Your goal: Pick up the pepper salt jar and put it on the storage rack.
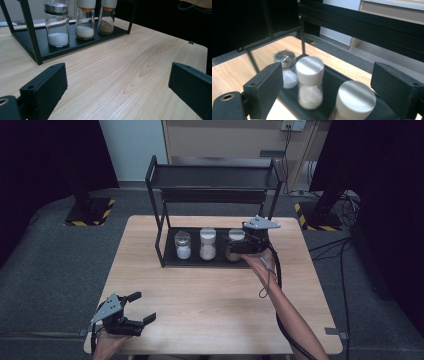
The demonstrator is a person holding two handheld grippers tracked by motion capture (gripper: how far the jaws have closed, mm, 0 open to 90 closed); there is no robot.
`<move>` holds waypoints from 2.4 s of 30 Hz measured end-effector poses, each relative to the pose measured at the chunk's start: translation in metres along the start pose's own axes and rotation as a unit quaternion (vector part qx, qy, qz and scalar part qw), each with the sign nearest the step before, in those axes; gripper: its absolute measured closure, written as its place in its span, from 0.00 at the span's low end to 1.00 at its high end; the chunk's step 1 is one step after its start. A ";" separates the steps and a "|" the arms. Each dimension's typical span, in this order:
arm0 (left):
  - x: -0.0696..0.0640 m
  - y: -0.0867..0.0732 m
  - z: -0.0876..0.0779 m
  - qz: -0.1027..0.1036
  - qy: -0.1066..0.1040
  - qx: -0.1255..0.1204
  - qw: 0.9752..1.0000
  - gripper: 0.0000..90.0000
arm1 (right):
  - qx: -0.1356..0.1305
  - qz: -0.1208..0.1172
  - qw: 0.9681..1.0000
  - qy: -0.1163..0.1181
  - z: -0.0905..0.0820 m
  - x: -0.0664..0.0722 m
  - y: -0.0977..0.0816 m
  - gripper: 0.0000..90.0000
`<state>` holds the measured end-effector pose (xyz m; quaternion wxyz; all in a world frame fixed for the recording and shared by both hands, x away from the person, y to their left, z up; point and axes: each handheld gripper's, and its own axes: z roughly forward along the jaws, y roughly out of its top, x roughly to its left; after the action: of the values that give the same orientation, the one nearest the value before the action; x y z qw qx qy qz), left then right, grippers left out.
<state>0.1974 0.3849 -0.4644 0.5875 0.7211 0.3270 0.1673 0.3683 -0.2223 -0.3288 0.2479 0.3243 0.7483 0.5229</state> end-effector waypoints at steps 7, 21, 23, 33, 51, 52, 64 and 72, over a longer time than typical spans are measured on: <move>-0.001 0.000 0.000 0.004 -0.002 0.000 1.000 0.01 | -0.011 -0.008 1.000 0.025 -0.026 0.005 -0.010 0.12; -0.001 0.000 -0.001 0.005 0.000 0.001 1.000 0.01 | -0.035 -0.018 0.998 0.056 -0.082 0.017 -0.037 0.12; -0.001 0.000 -0.001 0.005 0.001 0.002 1.000 0.01 | -0.036 -0.018 0.997 0.058 -0.089 0.018 -0.041 0.12; -0.001 -0.001 -0.002 0.003 0.003 -0.001 1.000 0.01 | -0.042 -0.011 0.998 0.054 -0.120 0.022 -0.066 0.12; -0.002 -0.001 -0.003 0.003 0.009 -0.004 1.000 0.01 | -0.027 0.006 1.000 0.012 -0.161 0.033 -0.115 0.12; -0.002 -0.001 -0.003 0.003 0.009 -0.004 1.000 0.01 | -0.027 0.007 1.000 0.009 -0.163 0.033 -0.117 0.12; -0.002 -0.001 -0.003 0.003 0.009 -0.004 1.000 0.01 | -0.026 0.021 0.999 -0.010 -0.173 0.033 -0.145 0.11; -0.002 -0.001 -0.003 0.004 0.008 -0.006 1.000 0.01 | -0.018 0.031 0.999 -0.006 -0.168 0.029 -0.161 0.11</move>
<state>0.1937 0.3862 -0.4646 0.5881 0.7176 0.3281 0.1776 0.1934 -0.3444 -0.4261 0.2418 0.3456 0.7269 0.5420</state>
